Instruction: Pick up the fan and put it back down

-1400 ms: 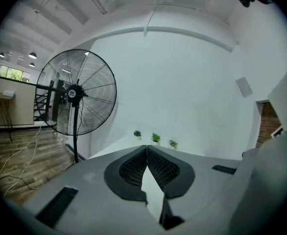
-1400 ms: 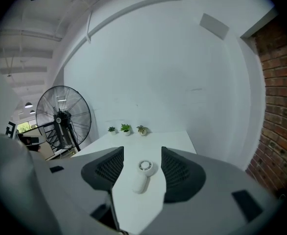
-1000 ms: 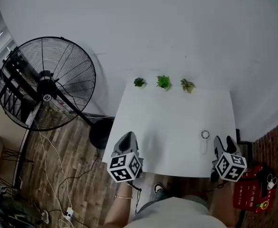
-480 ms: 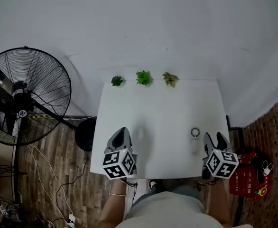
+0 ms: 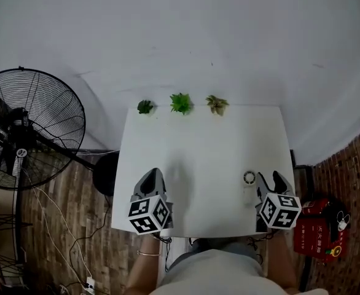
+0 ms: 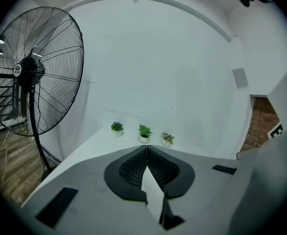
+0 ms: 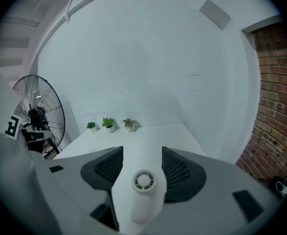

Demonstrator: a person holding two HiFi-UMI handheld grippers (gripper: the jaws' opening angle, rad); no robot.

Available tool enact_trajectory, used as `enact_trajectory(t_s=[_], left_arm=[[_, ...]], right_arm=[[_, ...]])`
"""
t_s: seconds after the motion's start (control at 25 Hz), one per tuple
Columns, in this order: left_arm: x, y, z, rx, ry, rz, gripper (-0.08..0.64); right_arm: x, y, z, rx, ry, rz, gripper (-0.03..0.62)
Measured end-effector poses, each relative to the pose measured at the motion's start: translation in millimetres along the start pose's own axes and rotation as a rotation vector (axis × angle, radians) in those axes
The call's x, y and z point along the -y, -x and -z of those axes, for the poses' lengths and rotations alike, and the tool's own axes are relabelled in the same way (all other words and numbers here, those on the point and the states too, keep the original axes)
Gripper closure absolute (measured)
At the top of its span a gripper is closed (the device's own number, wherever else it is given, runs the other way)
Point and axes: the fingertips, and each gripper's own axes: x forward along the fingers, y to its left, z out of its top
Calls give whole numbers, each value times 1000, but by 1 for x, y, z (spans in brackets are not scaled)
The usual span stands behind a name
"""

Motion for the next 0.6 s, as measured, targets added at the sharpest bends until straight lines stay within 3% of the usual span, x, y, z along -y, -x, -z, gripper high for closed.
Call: enact_trajectory(t_s=[0.32, 0.6], left_arm=[[-9, -5, 10, -31, 9, -25, 548], [-8, -12, 39, -106, 15, -26, 548]], right_arm=[[-8, -19, 9, -53, 24, -19, 344], [-5, -34, 26, -113, 20, -20, 343]])
